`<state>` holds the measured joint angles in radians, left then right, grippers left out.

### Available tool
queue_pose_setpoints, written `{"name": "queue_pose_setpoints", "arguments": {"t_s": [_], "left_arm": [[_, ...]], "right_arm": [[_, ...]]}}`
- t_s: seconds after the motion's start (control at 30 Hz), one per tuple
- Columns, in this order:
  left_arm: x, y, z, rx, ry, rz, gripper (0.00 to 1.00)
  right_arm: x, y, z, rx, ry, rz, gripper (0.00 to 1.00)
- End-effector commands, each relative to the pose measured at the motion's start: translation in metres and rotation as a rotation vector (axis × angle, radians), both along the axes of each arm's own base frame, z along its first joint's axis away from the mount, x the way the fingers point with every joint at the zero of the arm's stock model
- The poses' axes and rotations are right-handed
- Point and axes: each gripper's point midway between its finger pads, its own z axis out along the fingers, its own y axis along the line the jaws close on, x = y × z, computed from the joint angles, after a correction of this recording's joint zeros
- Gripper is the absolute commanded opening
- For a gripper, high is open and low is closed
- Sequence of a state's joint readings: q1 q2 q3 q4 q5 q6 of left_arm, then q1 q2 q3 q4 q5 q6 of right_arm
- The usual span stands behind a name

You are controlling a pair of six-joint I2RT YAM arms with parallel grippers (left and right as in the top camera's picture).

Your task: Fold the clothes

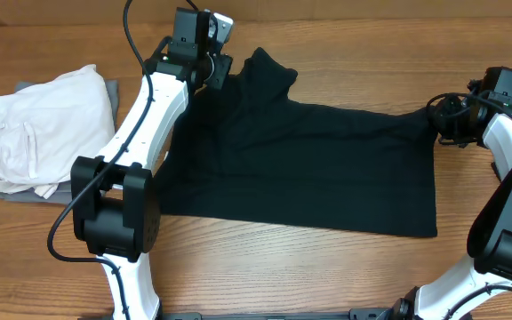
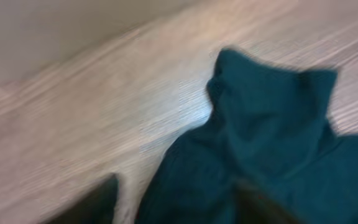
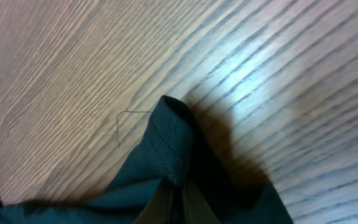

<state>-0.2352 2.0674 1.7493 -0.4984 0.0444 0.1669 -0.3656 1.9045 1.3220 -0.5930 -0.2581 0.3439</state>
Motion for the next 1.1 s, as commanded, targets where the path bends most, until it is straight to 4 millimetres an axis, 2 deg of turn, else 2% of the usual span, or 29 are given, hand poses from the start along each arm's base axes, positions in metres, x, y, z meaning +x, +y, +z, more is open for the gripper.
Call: {"name": "queue_pose_setpoints", "arguments": {"t_s": [0.0, 0.3, 0.43, 0.5, 0.53, 0.57, 0.63, 0.67, 0.7, 0.8, 0.87, 1.07], "left_arm": [[0.004, -0.028, -0.021, -0.103, 0.022, -0.115, 0.75], [0.021, -0.065, -0.099, -0.171, 0.043, -0.19, 0.66], [0.032, -0.074, -0.117, -0.218, 0.024, -0.156, 0.7], [0.036, -0.075, -0.124, -0.234, 0.017, -0.143, 0.67], [0.036, -0.075, -0.128, -0.238, 0.02, -0.138, 0.64], [0.036, -0.074, -0.133, -0.239, 0.03, -0.132, 0.55], [0.033, -0.073, -0.139, -0.235, 0.05, -0.128, 0.31], [0.031, -0.072, -0.142, -0.231, 0.062, -0.125, 0.16], [0.031, -0.07, -0.142, -0.23, 0.068, -0.12, 0.04], [0.032, -0.065, -0.126, -0.259, 0.067, -0.103, 0.04], [0.033, -0.061, -0.109, -0.266, 0.055, -0.097, 0.04], [0.03, -0.043, -0.038, -0.27, -0.013, -0.086, 0.04]], "right_arm": [[0.001, -0.004, 0.01, -0.003, -0.014, -0.015, 0.04], [-0.01, 0.004, 0.004, 0.029, 0.037, -0.006, 0.04], [-0.012, 0.005, 0.003, 0.033, 0.048, -0.006, 0.04], [-0.013, 0.005, 0.003, 0.031, 0.05, 0.0, 0.04], [-0.013, 0.005, 0.003, 0.031, 0.052, 0.0, 0.04], [-0.014, 0.005, 0.002, 0.032, 0.055, 0.0, 0.04], [-0.015, 0.006, 0.002, 0.033, 0.06, 0.002, 0.04], [-0.015, 0.006, 0.002, 0.033, 0.06, 0.003, 0.04], [-0.015, 0.006, 0.002, 0.033, 0.06, 0.003, 0.04], [-0.015, 0.005, 0.002, 0.032, 0.058, 0.003, 0.04], [-0.015, 0.006, 0.002, 0.033, 0.06, 0.003, 0.04], [-0.014, 0.005, 0.002, 0.031, 0.056, 0.003, 0.04]]}}
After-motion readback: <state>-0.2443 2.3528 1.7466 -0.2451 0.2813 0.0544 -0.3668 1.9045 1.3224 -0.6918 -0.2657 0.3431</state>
